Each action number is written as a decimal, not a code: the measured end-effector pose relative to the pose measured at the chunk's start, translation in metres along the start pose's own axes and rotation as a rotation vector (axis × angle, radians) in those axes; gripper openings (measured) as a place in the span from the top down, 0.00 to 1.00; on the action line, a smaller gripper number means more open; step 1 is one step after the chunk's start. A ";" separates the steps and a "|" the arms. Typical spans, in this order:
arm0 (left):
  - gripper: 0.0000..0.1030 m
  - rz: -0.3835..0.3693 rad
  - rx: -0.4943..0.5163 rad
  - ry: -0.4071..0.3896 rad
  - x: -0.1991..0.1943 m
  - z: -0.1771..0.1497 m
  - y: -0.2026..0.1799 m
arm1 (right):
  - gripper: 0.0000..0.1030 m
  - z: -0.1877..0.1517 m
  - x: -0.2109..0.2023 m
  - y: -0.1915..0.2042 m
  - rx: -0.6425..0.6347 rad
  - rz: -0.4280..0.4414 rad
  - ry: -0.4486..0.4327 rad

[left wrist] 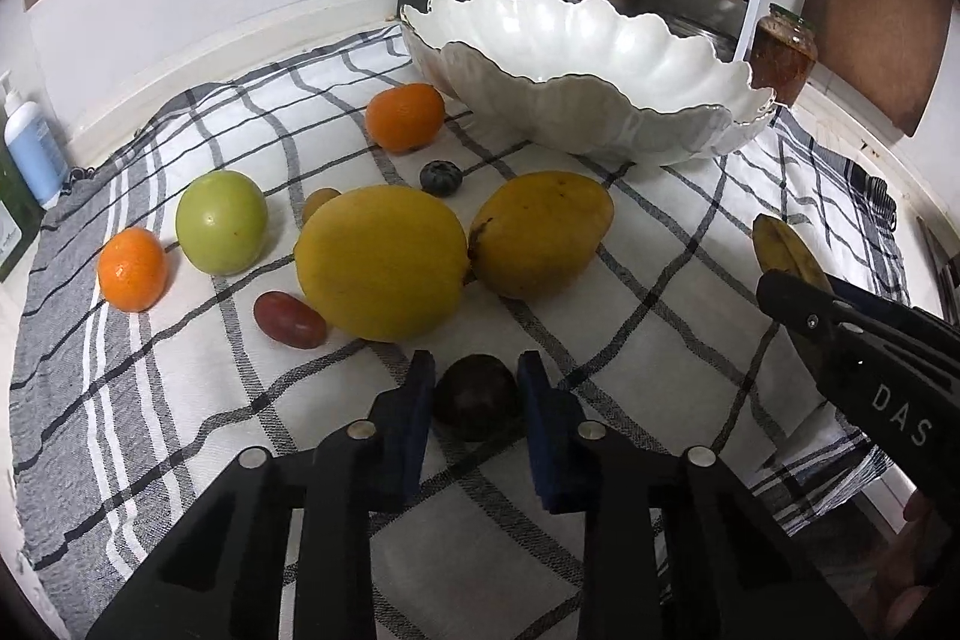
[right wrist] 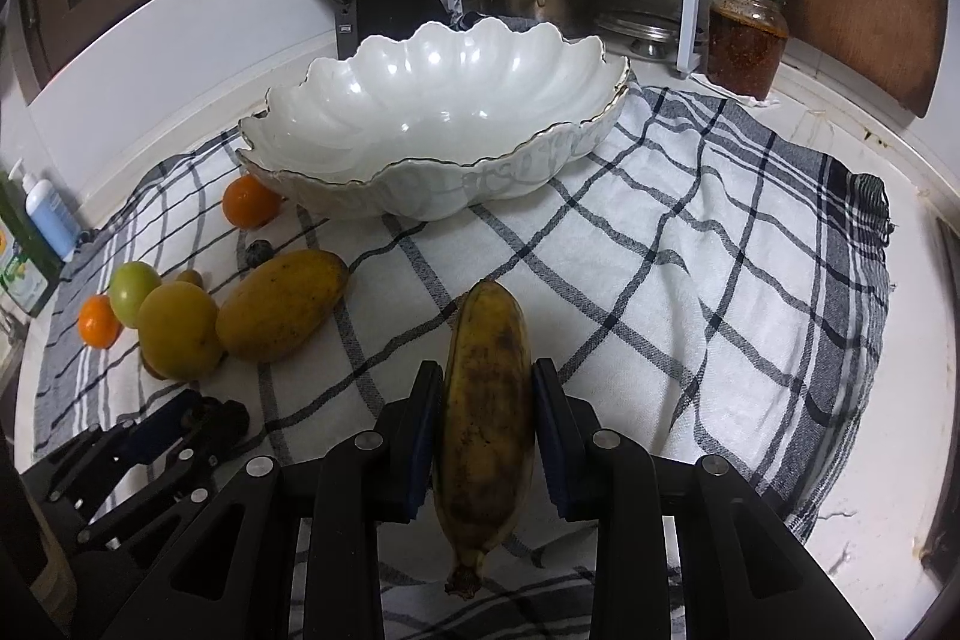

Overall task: Organize fruits
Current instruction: 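Grasp the dark plum with the left tool while the right tool holds the banana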

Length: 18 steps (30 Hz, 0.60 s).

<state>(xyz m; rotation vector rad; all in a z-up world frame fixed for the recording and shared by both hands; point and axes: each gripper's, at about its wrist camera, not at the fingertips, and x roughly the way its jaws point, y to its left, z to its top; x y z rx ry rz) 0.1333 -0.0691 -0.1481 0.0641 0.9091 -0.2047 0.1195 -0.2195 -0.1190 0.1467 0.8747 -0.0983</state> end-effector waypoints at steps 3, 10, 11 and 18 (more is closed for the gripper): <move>0.73 0.000 0.002 -0.003 0.000 0.000 0.000 | 0.70 -0.001 -0.002 0.000 0.000 0.003 -0.001; 0.74 -0.009 -0.004 -0.020 -0.012 0.000 0.003 | 0.70 -0.001 -0.010 0.002 0.004 0.009 -0.015; 0.74 -0.009 -0.005 -0.024 -0.015 0.001 0.004 | 0.70 -0.001 -0.012 0.003 0.006 0.009 -0.019; 0.74 -0.003 -0.003 -0.075 -0.039 0.009 0.006 | 0.70 0.004 -0.027 0.004 0.010 0.020 -0.053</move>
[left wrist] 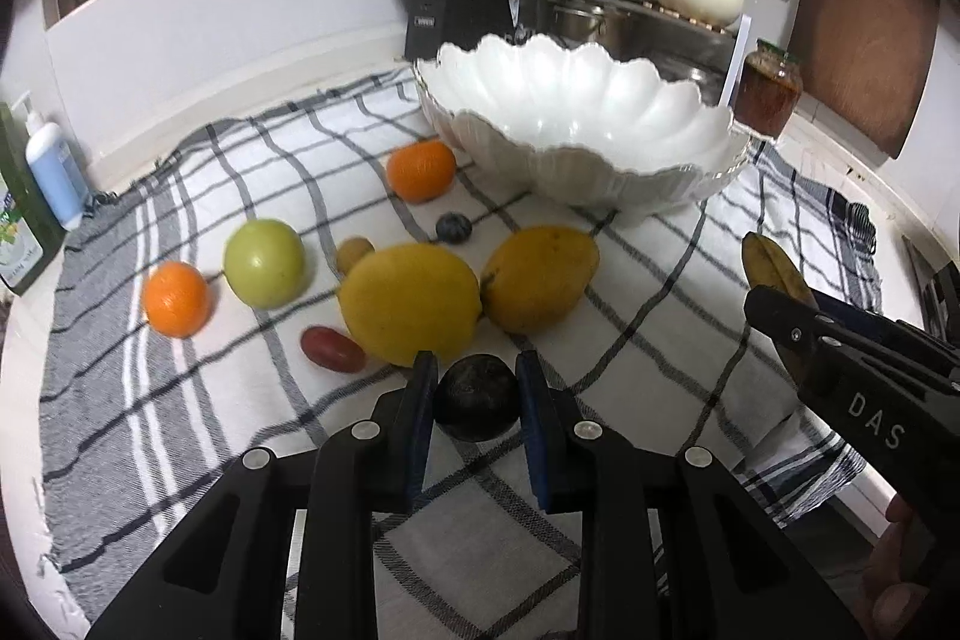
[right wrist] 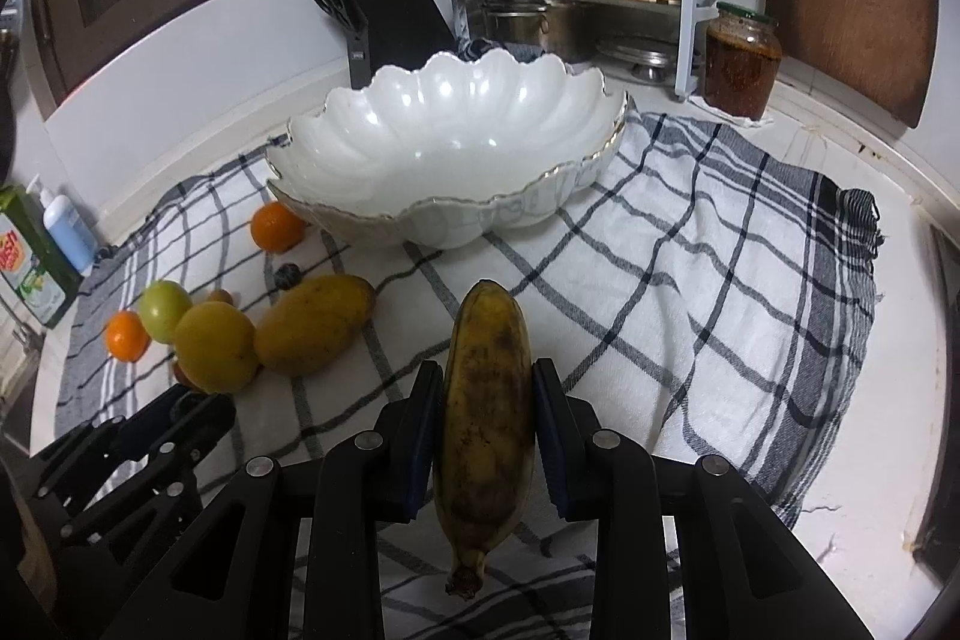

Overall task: Organize fruits
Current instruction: 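Grasp the dark plum with the left tool while the right tool holds the banana, then carry the plum and banana into the white bowl and open both tools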

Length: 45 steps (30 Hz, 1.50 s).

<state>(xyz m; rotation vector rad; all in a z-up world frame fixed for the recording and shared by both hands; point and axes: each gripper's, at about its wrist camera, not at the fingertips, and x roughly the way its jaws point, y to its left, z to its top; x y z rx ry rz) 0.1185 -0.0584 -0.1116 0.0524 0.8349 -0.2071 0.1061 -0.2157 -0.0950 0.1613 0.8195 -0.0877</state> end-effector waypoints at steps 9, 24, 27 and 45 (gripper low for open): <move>0.74 -0.014 0.013 -0.054 -0.021 0.021 -0.004 | 0.70 0.018 -0.021 0.000 0.004 0.004 -0.064; 0.74 -0.015 0.025 -0.146 -0.026 0.086 -0.009 | 0.70 0.072 -0.026 -0.012 0.021 -0.027 -0.158; 0.74 -0.012 0.027 -0.164 -0.024 0.099 -0.010 | 0.70 0.085 -0.024 -0.016 0.024 -0.041 -0.177; 0.74 0.040 0.026 -0.196 0.030 0.173 -0.008 | 0.70 0.153 0.028 -0.030 0.029 -0.096 -0.180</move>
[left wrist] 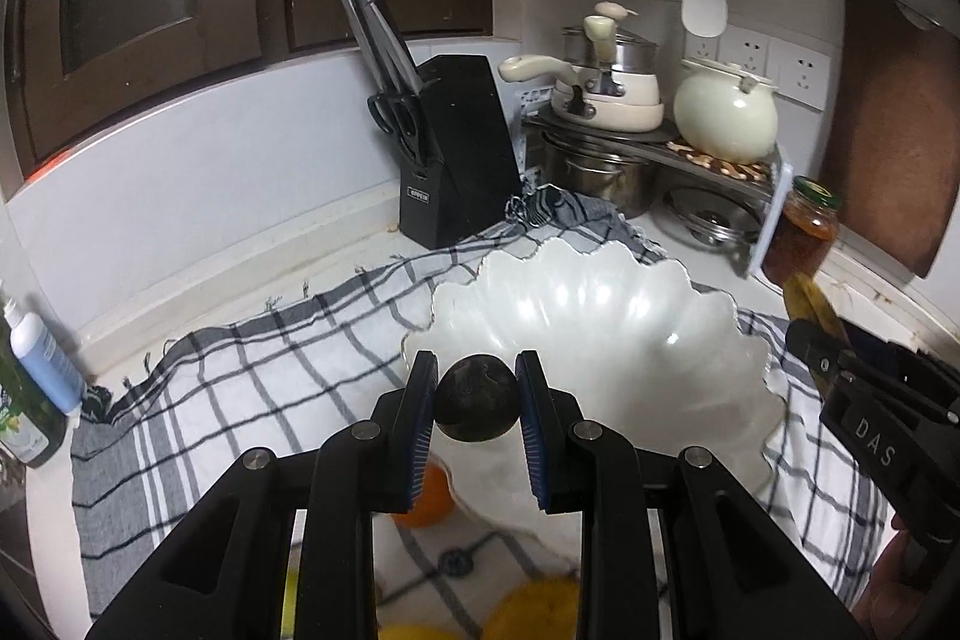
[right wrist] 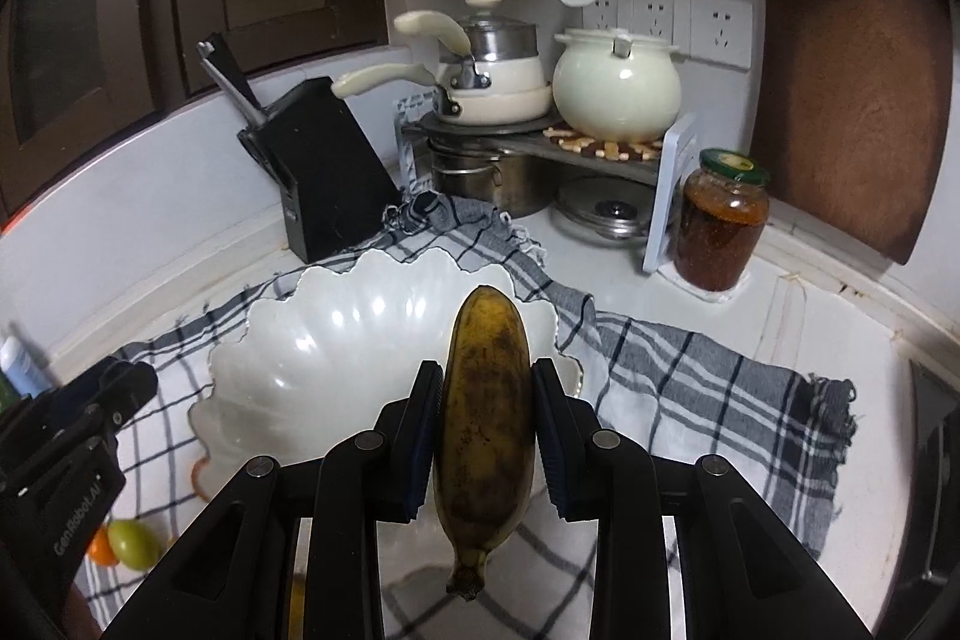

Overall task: Organize fruits
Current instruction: 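Carry the plum and banana into the white bowl and open both tools, then withdraw both tools from the bowl back over the loose fruits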

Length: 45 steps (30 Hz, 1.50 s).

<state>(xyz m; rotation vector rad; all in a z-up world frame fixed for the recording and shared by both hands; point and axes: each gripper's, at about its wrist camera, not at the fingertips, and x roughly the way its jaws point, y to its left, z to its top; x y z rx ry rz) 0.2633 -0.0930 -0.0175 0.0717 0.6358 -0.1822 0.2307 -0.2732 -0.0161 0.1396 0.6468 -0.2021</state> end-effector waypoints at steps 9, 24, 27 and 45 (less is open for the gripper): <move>0.74 0.005 -0.011 0.038 0.038 0.014 0.000 | 0.70 0.011 0.041 -0.004 0.002 -0.034 0.037; 0.74 0.007 -0.024 0.124 0.088 0.010 -0.003 | 0.70 0.012 0.085 -0.007 -0.009 -0.057 0.126; 0.74 0.002 -0.023 0.147 0.095 0.006 -0.004 | 0.70 0.010 0.090 -0.008 -0.010 -0.060 0.143; 0.21 0.069 -0.004 0.128 0.079 0.005 -0.004 | 0.16 0.014 0.069 -0.011 -0.009 -0.121 0.098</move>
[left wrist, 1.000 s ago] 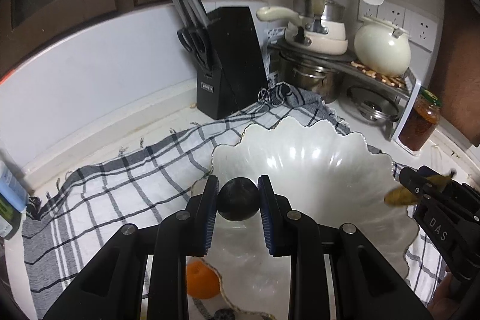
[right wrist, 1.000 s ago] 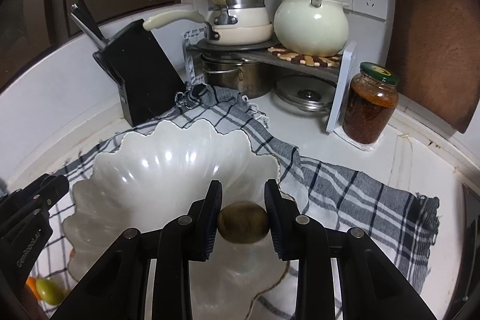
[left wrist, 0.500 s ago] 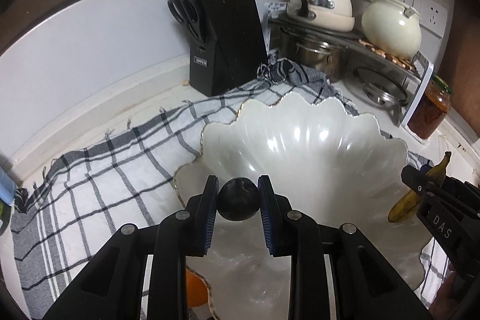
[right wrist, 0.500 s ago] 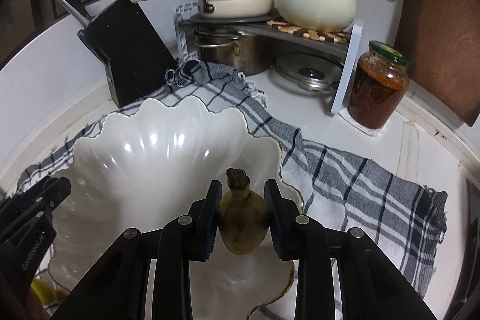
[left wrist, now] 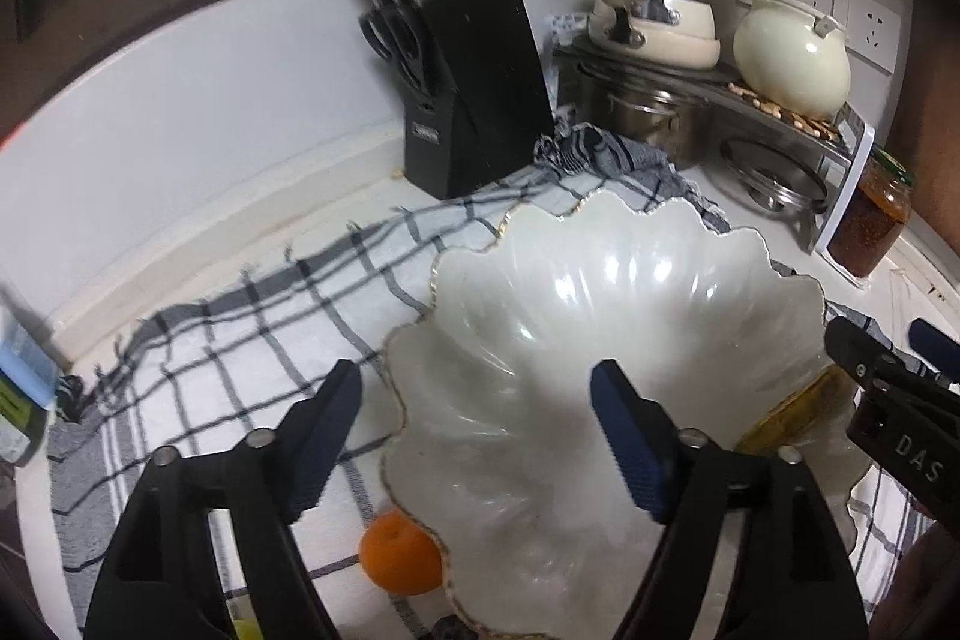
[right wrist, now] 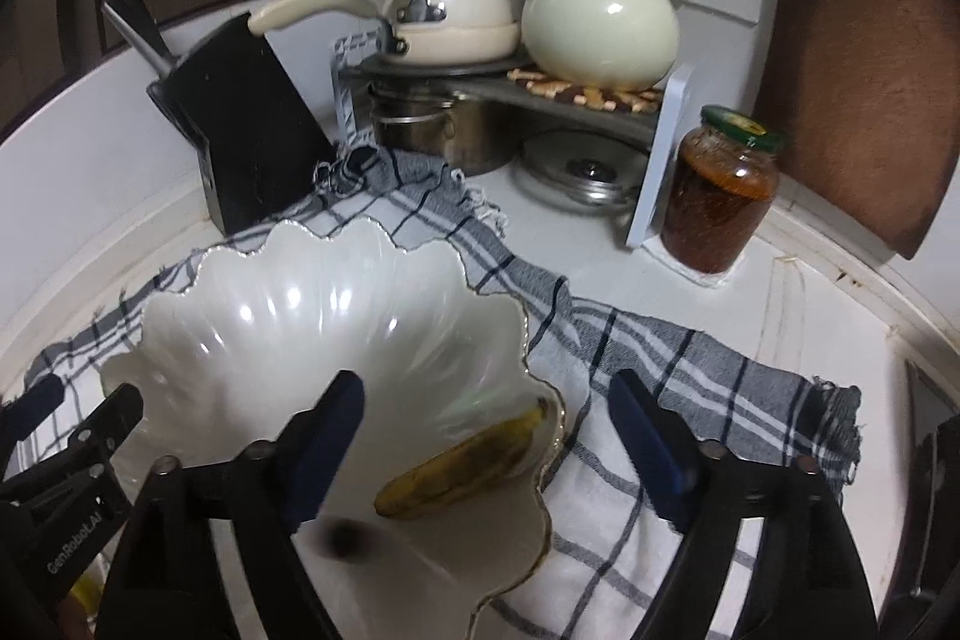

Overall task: Organize fruits
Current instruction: 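Withdraw both tools from the bowl back over the loose fruits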

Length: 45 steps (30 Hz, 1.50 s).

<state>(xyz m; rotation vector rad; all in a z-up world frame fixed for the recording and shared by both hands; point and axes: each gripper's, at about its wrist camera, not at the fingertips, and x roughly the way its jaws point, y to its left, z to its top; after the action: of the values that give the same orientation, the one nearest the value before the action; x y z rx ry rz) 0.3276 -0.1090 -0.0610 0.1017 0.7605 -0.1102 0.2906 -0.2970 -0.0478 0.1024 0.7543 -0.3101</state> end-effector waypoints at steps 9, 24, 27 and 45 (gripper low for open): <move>0.11 0.013 -0.018 -0.037 -0.032 -0.001 0.013 | 0.12 0.000 -0.033 0.002 -0.001 -0.017 -0.037; 0.08 0.021 -0.062 -0.093 -0.090 -0.018 0.049 | 0.12 -0.014 -0.096 0.025 -0.027 0.007 -0.104; 0.08 0.029 -0.067 -0.107 -0.101 -0.022 0.058 | 0.12 -0.017 -0.106 0.030 -0.035 0.014 -0.118; 0.03 0.070 -0.078 -0.136 -0.143 -0.059 0.093 | 0.12 -0.047 -0.146 0.056 -0.052 0.082 -0.154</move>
<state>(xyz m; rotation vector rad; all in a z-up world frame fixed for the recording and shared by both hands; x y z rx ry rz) 0.1973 0.0002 0.0006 0.0458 0.6241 -0.0207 0.1776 -0.1991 0.0171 0.0596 0.6032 -0.2177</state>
